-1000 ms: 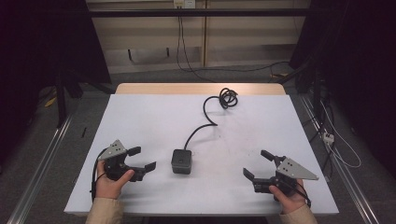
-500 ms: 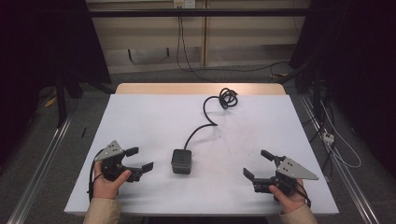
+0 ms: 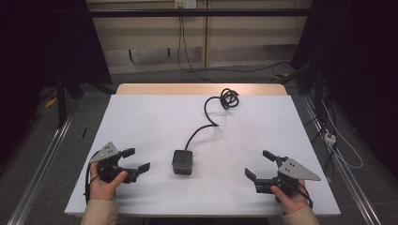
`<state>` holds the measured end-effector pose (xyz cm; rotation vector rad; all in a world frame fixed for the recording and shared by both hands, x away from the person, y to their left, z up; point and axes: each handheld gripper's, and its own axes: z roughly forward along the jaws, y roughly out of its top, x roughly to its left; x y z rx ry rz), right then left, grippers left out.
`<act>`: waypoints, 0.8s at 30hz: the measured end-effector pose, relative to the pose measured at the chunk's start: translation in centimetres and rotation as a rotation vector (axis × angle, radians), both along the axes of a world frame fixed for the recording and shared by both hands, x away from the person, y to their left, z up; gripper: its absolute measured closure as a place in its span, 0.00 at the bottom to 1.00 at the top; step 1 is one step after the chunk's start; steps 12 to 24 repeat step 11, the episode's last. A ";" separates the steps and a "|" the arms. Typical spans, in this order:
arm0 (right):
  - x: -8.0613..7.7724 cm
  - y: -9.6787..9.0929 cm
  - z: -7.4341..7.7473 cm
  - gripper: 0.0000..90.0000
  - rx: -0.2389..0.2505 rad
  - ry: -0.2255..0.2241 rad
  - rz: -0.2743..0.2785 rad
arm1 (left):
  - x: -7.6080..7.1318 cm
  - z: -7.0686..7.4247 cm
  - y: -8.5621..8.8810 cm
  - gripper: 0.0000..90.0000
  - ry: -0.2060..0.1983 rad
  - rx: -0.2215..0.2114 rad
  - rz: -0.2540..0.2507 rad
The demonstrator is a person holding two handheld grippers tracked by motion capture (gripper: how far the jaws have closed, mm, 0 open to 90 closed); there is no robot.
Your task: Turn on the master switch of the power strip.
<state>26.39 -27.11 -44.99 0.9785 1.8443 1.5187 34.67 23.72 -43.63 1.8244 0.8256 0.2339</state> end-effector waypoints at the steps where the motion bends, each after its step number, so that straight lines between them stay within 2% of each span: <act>1: 0.0 0.0 0.0 0.07 0.001 -0.001 -0.001 | 0.0 0.0 0.0 0.08 -0.001 0.001 0.001; 24: 0.1 0.1 -0.1 0.07 -0.003 0.001 0.004 | 0.1 0.0 -0.1 0.08 -0.004 0.000 0.006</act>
